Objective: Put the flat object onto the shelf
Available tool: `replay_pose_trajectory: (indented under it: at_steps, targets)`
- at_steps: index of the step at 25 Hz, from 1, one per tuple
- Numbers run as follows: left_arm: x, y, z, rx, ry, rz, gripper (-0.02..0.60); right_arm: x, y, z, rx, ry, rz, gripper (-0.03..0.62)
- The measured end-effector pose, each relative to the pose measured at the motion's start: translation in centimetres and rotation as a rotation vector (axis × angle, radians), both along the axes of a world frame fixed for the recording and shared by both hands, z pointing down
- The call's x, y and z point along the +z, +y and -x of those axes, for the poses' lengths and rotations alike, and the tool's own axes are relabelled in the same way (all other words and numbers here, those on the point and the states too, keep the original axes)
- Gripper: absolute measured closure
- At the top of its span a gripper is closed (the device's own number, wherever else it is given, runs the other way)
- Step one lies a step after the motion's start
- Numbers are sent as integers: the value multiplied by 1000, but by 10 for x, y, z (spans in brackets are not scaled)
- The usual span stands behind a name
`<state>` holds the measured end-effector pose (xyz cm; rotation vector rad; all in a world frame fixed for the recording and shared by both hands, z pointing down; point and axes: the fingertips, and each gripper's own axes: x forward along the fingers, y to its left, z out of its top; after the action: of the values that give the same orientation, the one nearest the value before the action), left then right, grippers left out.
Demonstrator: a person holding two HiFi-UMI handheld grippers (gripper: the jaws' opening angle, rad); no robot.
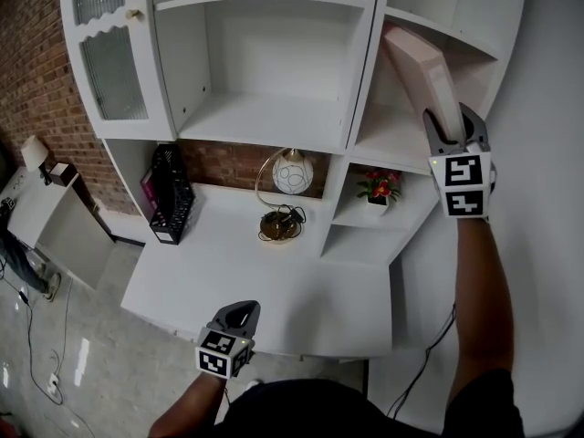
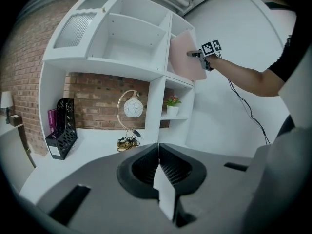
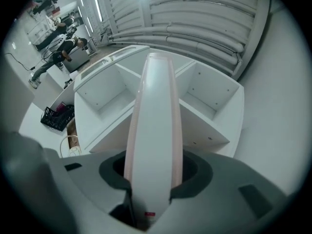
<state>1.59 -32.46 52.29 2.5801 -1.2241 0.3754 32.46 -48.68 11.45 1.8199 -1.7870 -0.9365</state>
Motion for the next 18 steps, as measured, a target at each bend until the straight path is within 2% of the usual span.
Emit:
replay_pose_trajectory:
  at_steps: [5, 18]
  targets:
    - [3, -6, 4, -16, 22, 20, 577, 6, -33, 0, 28, 15, 16, 416]
    - [9, -14, 9, -54, 19, 35, 577, 10, -102, -6, 41, 32, 69, 419]
